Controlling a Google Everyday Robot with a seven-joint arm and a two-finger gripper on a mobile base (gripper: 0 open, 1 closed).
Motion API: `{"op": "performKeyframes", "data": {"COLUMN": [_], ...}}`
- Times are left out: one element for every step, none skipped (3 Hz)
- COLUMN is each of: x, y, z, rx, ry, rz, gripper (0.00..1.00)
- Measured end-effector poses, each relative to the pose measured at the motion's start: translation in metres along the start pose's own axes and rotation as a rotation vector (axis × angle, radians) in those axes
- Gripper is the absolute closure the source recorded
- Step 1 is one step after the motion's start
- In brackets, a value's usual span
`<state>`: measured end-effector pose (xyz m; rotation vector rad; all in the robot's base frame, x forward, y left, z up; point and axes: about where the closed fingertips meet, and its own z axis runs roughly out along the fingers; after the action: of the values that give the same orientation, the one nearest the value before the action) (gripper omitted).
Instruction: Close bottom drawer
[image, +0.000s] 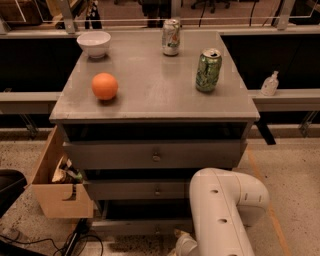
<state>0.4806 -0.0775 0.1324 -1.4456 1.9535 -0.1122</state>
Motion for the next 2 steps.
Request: {"op": "performKeyframes", "data": {"x": [-0.0009,-0.0014], "y": [0.0001,0.0002], "z": [0.0008,0.0013], "rx": [0.0,0.0], "ry": [-0.001,-0.002], "rz": [0.0,0.0], "gripper": [0.48,0.73]}}
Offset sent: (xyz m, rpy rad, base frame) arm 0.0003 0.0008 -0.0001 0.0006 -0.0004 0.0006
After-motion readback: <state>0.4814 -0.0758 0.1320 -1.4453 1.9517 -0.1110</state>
